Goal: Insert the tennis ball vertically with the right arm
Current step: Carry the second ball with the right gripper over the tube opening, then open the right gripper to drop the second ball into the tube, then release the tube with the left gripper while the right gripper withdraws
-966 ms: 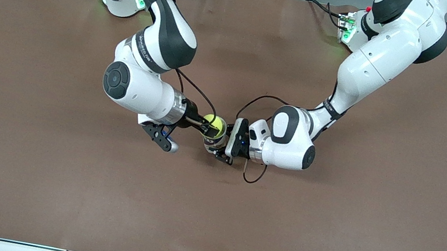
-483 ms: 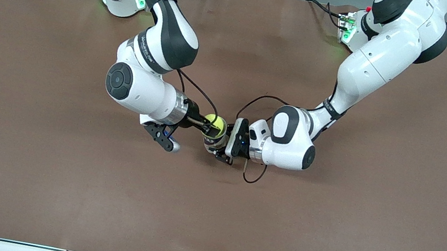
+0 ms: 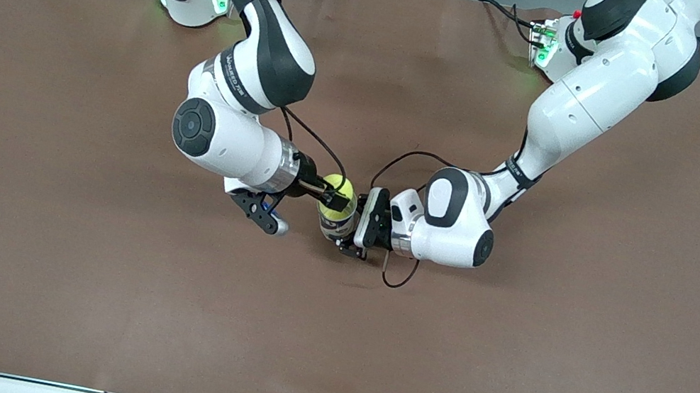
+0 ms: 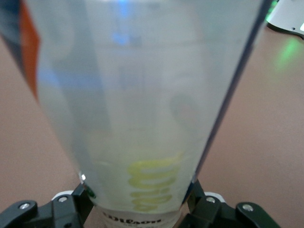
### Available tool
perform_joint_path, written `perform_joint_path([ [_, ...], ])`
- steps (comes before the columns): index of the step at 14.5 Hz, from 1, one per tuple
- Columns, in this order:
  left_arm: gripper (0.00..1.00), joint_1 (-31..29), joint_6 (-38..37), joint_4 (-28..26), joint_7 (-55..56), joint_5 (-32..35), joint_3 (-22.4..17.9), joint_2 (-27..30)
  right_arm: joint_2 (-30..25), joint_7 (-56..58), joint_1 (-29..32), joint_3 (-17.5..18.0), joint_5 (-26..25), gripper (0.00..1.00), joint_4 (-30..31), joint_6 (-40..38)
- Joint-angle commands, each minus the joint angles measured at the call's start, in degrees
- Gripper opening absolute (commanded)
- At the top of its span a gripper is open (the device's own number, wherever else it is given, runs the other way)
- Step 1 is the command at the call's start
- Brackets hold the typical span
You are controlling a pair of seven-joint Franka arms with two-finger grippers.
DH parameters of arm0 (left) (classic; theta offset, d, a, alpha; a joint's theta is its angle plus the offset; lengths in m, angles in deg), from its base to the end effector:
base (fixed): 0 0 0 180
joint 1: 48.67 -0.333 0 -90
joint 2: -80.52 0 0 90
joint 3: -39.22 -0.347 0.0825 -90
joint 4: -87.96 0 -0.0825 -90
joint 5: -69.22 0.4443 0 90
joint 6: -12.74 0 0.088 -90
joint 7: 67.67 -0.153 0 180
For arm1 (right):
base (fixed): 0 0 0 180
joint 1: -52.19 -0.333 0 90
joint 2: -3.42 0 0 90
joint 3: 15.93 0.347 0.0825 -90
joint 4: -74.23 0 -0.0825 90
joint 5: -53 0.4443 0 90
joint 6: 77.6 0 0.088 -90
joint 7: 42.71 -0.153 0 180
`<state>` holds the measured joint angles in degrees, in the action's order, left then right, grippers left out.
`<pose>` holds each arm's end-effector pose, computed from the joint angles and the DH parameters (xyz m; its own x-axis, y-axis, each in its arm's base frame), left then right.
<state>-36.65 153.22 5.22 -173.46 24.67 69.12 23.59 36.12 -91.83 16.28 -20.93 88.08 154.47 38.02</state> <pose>0.6361 -0.5045 0.1070 -0.0482 -0.6067 0.7935 -0.9800 0.1822 0.0798 0.6503 0.4701 0.3499 0.8161 -0.4364 -0.3789 -0.5565 -0.7701 -0.3118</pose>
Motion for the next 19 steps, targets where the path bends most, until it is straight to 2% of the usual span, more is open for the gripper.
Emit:
perform_joint_path([
  [1, 0.97, 0.55, 1.20, 0.73, -0.12, -0.02, -1.16, -1.60, -0.35, -0.80, -0.31, -0.37, 0.26, 1.00, 0.09, -0.57],
  [2, 1.00, 0.46, 1.20, 0.73, -0.21, 0.07, -1.16, -1.60, -0.35, -0.80, -0.31, -0.37, 0.26, 1.00, 0.09, -0.74],
  [5, 1.00, 0.19, 1.20, 0.56, 1.45, -0.02, -1.25, -1.52, -0.78, -0.80, -0.22, -0.72, -0.79, 1.00, 0.01, -0.92],
  [7, 1.00, 0.54, 1.11, 0.56, 5.58, 0.77, -1.25, -1.08, -2.27, -0.80, 0.57, -1.15, -5.25, 1.00, -0.08, -3.80],
  [9, 1.00, 0.81, 1.11, 0.56, 7.70, 0.95, -1.34, -1.08, -4.56, -0.36, 1.62, -3.34, -10.87, 1.00, -1.22, -9.07],
  [12, 1.00, 0.98, 0.85, 0.21, 11.46, 2.52, -4.23, -0.29, -6.85, 1.13, 2.24, -7.39, -22.11, 1.00, -5.17, -16.63],
  [14, 1.00, 0.81, -2.21, 0.20, 19.17, 8.04, -6.25, 0.76, -8.42, 6.90, 2.33, -10.28, -27.67, 1.00, -5.88, -19.71],
  [15, 1.00, 0.90, -2.93, 0.55, 23.83, 12.16, -7.82, 1.47, -9.39, 10.59, 2.41, -12.47, -28.30, 1.00, -5.88, -20.25],
  [17, 1.00, 0.29, -3.20, 0.64, 33.58, 19.99, -8.28, 2.87, -10.89, 18.06, 2.59, -17.83, -28.31, 1.00, -5.88, -20.96],
  [19, 1.00, -0.16, -3.90, 0.64, 42.12, 25.10, -8.37, 4.02, -11.07, 26.05, 2.59, -22.84, -28.31, 1.00, -5.88, -22.89],
])
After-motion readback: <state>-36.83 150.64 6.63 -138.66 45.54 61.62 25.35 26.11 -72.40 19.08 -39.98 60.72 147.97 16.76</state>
